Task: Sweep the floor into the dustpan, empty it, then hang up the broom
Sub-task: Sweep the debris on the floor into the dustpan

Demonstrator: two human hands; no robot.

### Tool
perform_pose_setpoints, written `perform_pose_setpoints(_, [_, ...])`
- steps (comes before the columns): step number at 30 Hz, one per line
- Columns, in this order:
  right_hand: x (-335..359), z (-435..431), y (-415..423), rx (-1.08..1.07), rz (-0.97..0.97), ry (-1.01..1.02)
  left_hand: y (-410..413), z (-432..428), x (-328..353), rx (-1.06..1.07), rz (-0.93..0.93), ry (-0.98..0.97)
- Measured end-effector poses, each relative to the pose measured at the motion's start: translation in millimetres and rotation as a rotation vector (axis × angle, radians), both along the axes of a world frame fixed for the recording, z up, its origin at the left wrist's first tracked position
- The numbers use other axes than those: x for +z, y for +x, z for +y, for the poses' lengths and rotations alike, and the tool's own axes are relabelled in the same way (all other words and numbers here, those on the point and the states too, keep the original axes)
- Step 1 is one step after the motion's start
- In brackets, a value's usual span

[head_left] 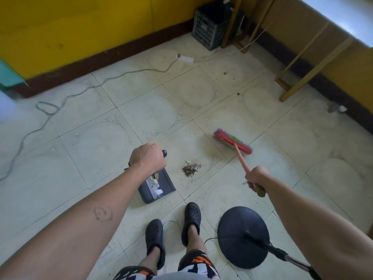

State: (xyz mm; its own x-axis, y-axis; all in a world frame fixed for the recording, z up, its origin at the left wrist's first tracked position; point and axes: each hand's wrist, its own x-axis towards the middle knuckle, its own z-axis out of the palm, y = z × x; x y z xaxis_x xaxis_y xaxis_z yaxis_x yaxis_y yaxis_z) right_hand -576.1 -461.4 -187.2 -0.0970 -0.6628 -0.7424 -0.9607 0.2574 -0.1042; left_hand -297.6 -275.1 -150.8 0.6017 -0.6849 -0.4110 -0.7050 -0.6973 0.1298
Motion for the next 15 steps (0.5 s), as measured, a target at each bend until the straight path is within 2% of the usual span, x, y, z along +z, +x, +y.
perform_pose_setpoints(4, [-18.9, 5.9, 3.0, 0.004, 0.05, 0.058, -3.1, -0.2, -4.4, 0.011, -0.022, -0.007])
perform_pose_setpoints(7, [-21.4, 26.7, 11.0, 0.031, 0.072, 0.182, -0.5, 4.3, -4.9, 0.002, -0.039, -0.001])
perform_pose_setpoints(15, [23.4, 120.9, 49.0, 0.305, 0.138, 0.28, 12.4, 18.7, -2.2, 0.009, -0.027, -0.009])
